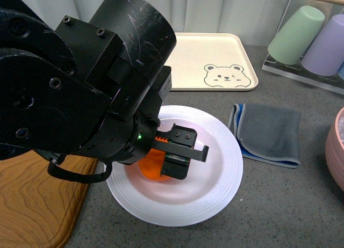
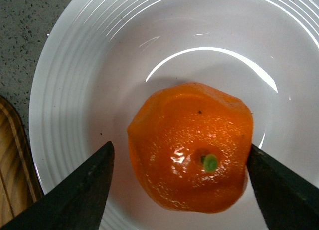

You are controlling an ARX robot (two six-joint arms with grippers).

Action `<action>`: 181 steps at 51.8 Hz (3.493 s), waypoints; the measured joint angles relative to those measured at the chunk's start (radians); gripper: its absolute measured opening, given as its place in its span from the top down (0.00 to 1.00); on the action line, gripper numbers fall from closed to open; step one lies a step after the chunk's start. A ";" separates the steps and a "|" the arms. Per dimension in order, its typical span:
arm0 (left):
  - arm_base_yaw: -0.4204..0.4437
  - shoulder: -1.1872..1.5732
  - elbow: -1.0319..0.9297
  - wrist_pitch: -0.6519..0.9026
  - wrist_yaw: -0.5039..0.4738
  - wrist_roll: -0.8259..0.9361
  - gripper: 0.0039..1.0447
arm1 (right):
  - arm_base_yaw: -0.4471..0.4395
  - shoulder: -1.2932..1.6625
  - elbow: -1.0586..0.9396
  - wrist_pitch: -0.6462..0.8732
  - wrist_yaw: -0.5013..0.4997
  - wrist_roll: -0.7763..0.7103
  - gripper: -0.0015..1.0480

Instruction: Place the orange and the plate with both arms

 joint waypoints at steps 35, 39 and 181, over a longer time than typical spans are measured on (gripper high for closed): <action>0.093 -0.134 -0.474 1.147 -0.357 0.183 0.45 | 0.000 0.000 0.000 0.000 0.003 0.000 0.09; 0.156 -0.282 -0.561 1.265 -0.306 0.198 0.62 | 0.000 0.000 0.000 0.000 0.000 0.000 0.09; 0.570 -1.950 -0.868 -0.096 0.103 0.216 0.04 | 0.157 0.328 0.118 -0.061 0.103 -0.117 0.09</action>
